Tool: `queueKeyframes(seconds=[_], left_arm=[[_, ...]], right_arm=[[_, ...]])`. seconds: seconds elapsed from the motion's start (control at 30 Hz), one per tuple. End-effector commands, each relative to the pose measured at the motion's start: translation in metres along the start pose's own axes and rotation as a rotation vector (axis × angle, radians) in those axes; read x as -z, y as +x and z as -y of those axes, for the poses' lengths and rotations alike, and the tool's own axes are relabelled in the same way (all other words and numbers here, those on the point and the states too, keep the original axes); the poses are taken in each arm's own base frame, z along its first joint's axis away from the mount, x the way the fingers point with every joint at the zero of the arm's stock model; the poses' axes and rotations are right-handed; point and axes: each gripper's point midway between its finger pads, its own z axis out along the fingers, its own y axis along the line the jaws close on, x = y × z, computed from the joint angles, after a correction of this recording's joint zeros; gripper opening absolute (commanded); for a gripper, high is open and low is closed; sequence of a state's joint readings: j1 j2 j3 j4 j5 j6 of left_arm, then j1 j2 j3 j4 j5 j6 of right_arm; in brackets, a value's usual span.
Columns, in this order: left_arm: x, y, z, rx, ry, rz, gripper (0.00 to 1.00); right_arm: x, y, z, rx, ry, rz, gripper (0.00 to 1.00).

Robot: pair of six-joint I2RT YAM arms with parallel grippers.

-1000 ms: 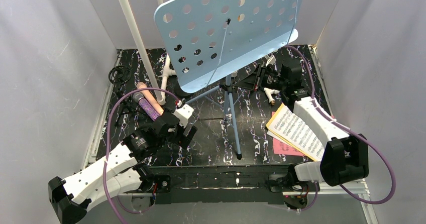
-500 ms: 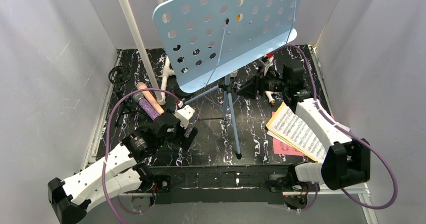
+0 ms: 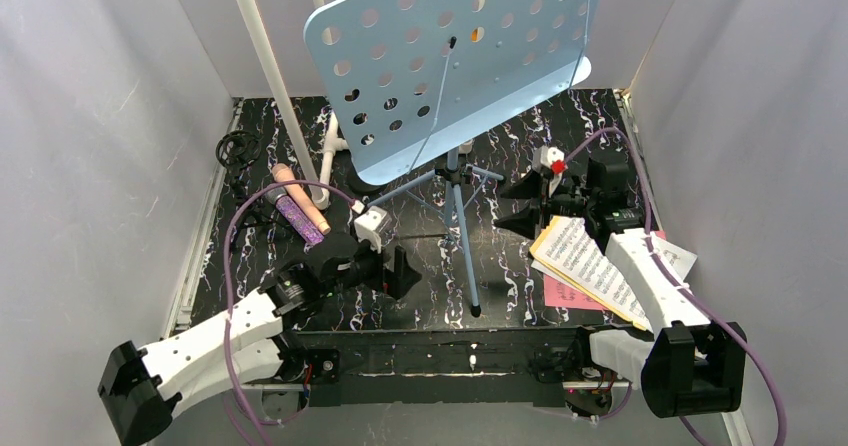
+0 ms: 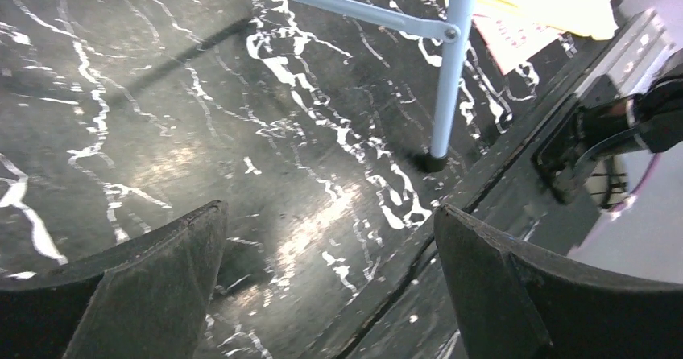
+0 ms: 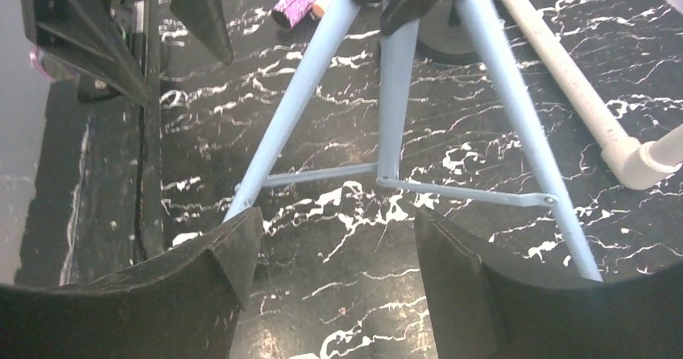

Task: Pack up the instrument practice props
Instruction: Unscrew the knob on the music stand, then close the music stand at the center of the board.

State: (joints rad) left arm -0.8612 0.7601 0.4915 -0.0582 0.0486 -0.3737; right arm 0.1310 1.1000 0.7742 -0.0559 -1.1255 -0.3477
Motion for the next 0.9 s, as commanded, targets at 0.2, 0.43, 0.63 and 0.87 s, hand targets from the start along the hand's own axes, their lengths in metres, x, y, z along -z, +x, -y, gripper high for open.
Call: queueKeyframes(seconds=[0.2,0.43,0.63,0.87], left_arm=[[-0.037,-0.048,0.025,0.127,-0.104,0.217,0.98],[-0.064,-0.06,0.031,0.108,-0.225,0.262,0.98],[-0.075,-0.079,0.048,0.097,-0.25,0.335,0.95],[-0.084,-0.091,0.047,0.131,-0.394,0.414,0.91]], right_arm=[[0.004,0.029,-0.024,0.242,-0.119,-0.003,0.83],[0.006,0.034,-0.025,0.279,-0.113,-0.022,0.86],[0.006,0.036,-0.019,0.27,-0.09,-0.036,0.86],[0.007,0.037,-0.016,0.262,-0.077,-0.038,0.87]])
